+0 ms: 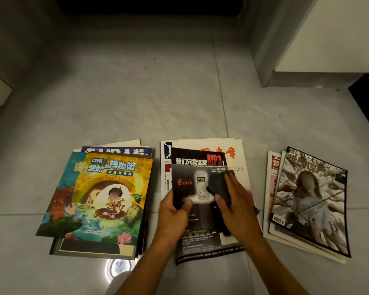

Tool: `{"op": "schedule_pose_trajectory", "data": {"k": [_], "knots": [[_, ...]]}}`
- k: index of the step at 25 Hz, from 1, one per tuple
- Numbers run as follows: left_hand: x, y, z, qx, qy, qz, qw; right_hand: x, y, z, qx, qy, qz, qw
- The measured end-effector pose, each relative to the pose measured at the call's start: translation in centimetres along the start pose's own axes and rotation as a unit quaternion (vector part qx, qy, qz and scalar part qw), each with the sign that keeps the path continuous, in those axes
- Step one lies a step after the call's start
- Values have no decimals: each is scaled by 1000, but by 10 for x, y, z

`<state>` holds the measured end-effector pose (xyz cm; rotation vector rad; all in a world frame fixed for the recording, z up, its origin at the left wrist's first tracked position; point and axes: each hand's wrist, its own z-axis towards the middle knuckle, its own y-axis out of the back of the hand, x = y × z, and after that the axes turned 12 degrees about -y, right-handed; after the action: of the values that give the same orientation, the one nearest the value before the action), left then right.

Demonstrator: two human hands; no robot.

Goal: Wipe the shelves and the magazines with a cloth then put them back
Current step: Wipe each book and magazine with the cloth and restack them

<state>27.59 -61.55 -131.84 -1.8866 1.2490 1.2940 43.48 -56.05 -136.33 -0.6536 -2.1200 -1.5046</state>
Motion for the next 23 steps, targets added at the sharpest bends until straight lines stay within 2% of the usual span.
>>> {"op": "schedule_pose_trajectory", "data": {"k": [4, 8, 9, 11, 14, 17, 20, 21, 23], "knots": [[-16, 30, 6, 33, 15, -66, 997, 12, 16, -63, 4, -89, 236, 968], [-24, 44, -6, 111, 41, -23, 993, 49, 59, -24, -24, -87, 322, 943], [-27, 42, -12, 120, 32, -10, 992, 59, 73, -8, -14, -88, 332, 939], [-35, 37, -17, 82, 6, -37, 996, 78, 90, 3, 26, -76, 351, 933], [-55, 36, -13, 19, -14, -70, 997, 71, 87, -33, 56, -54, 305, 949], [-57, 49, -8, 90, -24, 7, 996, 62, 80, -61, 49, -66, 294, 952], [-46, 46, -18, 154, -8, 33, 987, 69, 98, -25, -23, -83, 316, 945], [-45, 41, -23, 144, -14, 33, 989, 74, 106, -14, -28, -78, 313, 946], [-49, 33, -27, 84, -31, -25, 996, 75, 112, -10, 11, -52, 317, 947]]}}
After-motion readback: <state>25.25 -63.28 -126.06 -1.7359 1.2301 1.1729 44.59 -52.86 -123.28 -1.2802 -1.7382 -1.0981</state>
